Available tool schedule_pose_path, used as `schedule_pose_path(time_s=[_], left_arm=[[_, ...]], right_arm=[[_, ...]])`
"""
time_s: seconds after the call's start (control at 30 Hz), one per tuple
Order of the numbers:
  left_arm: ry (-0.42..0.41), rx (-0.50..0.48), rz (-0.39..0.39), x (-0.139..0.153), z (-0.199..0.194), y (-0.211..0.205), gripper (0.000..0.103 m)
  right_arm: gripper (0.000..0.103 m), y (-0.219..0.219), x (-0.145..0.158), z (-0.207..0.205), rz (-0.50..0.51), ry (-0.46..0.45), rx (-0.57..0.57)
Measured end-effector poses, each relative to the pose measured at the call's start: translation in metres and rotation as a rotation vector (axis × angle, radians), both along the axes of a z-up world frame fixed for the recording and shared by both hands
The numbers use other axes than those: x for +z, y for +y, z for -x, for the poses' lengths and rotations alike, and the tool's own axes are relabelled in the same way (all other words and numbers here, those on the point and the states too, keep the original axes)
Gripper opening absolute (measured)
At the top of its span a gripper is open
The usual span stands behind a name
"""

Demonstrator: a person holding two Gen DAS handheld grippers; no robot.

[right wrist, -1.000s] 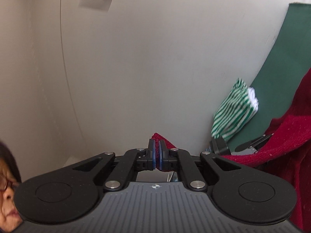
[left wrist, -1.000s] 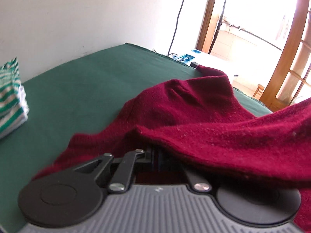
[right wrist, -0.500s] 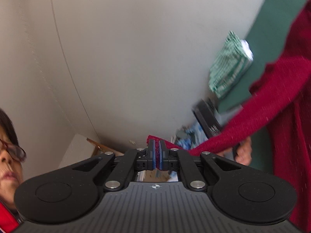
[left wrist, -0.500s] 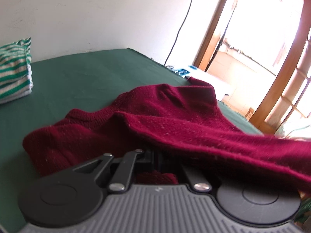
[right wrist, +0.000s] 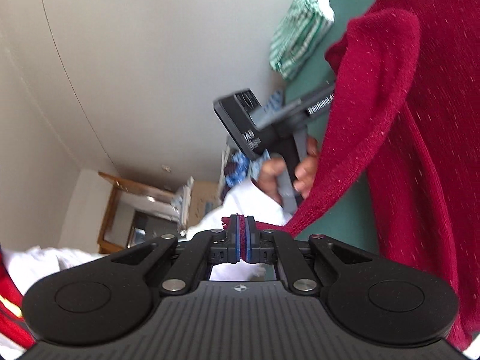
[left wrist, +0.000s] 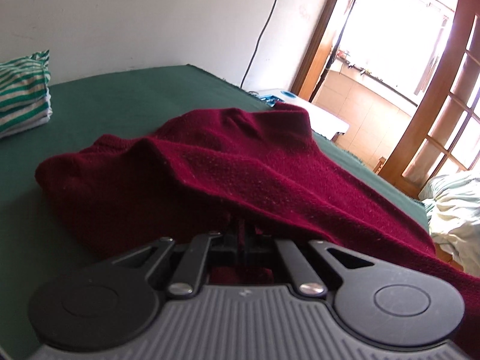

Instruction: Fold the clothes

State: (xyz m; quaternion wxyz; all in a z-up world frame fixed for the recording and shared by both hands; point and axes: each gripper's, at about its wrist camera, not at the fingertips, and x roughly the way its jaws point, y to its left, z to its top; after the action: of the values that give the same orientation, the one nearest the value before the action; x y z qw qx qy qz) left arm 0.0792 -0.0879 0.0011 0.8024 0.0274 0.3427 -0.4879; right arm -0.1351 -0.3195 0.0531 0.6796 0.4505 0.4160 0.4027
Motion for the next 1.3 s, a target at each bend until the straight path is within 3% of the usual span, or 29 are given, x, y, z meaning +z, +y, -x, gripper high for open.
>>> schedule_pose_path(time_s=[0.37,0.53,0.77,0.93,1.03,1.1,1.13,1.3], left_arm=[[0.022,-0.006,-0.027,-0.003,0.006,0.006,0.0],[-0.016,-0.017,-0.073,-0.001,0.019,0.014,0.001],[-0.035,-0.012,-0.122,0.0,0.028,0.026,0.005],[-0.048,-0.012,-0.155,0.003,0.028,0.032,0.007],[-0.069,-0.007,-0.16,0.01,0.023,0.036,0.019],[-0.06,0.002,-0.148,0.013,0.013,0.039,0.027],[-0.045,0.008,-0.141,0.012,0.007,0.039,0.028],[0.045,0.064,-0.106,0.007,-0.022,0.042,0.028]], right_arm=[[0.004,-0.009,0.0,0.011,0.03,0.027,0.11],[0.004,-0.013,-0.01,0.011,0.089,0.043,0.167],[0.005,-0.012,-0.042,0.014,0.289,0.049,0.255],[0.019,-0.002,-0.05,0.009,0.478,0.053,0.358],[0.02,-0.004,-0.01,-0.001,0.345,-0.106,0.29],[0.041,-0.002,0.011,-0.012,0.304,-0.227,0.148],[0.049,0.005,0.014,-0.017,0.336,-0.283,0.065],[0.045,0.063,-0.024,-0.051,0.609,-0.336,-0.104]])
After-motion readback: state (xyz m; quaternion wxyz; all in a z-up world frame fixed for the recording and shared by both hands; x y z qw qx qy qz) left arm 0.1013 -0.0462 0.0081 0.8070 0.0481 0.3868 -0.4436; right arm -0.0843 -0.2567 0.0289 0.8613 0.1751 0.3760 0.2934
